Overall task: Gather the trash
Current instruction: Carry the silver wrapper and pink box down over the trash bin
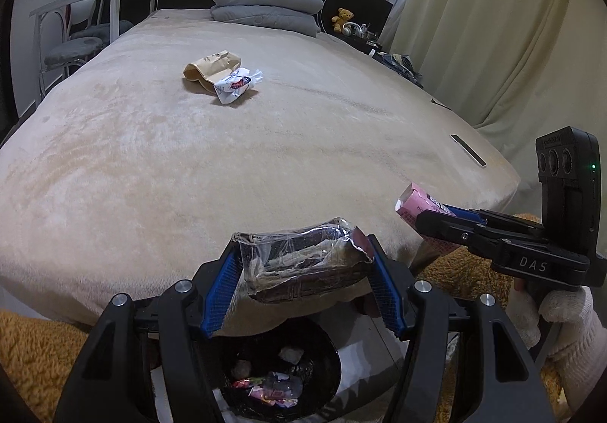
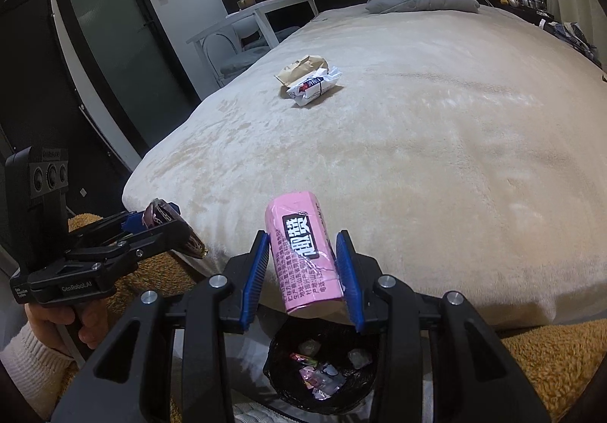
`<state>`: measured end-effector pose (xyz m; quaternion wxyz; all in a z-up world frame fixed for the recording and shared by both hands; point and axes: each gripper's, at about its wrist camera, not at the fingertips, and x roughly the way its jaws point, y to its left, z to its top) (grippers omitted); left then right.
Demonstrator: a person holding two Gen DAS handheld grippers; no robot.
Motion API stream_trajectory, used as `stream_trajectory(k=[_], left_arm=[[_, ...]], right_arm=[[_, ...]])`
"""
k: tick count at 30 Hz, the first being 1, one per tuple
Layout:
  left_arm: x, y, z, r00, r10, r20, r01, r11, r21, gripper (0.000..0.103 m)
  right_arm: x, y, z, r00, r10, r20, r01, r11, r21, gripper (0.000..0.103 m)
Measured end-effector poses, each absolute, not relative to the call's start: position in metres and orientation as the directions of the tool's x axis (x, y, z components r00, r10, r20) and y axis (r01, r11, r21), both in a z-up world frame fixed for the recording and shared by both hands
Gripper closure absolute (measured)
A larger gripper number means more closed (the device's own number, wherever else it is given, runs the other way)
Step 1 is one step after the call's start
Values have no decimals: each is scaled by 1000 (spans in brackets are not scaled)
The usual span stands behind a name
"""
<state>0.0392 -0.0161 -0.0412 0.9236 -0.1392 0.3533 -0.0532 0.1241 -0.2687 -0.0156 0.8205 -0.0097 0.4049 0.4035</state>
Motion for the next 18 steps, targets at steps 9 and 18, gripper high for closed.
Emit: stream_trajectory(k=[9, 18], left_arm=[[13, -40, -55, 714, -218, -665, 25, 958, -287, 41], [13, -61, -77, 634, -232, -737, 40, 963, -268, 41]], right_arm=[[97, -283, -24, 309, 653, -692, -684, 658, 315, 65], [93, -291, -42, 249, 622, -743, -657, 672, 342, 65]])
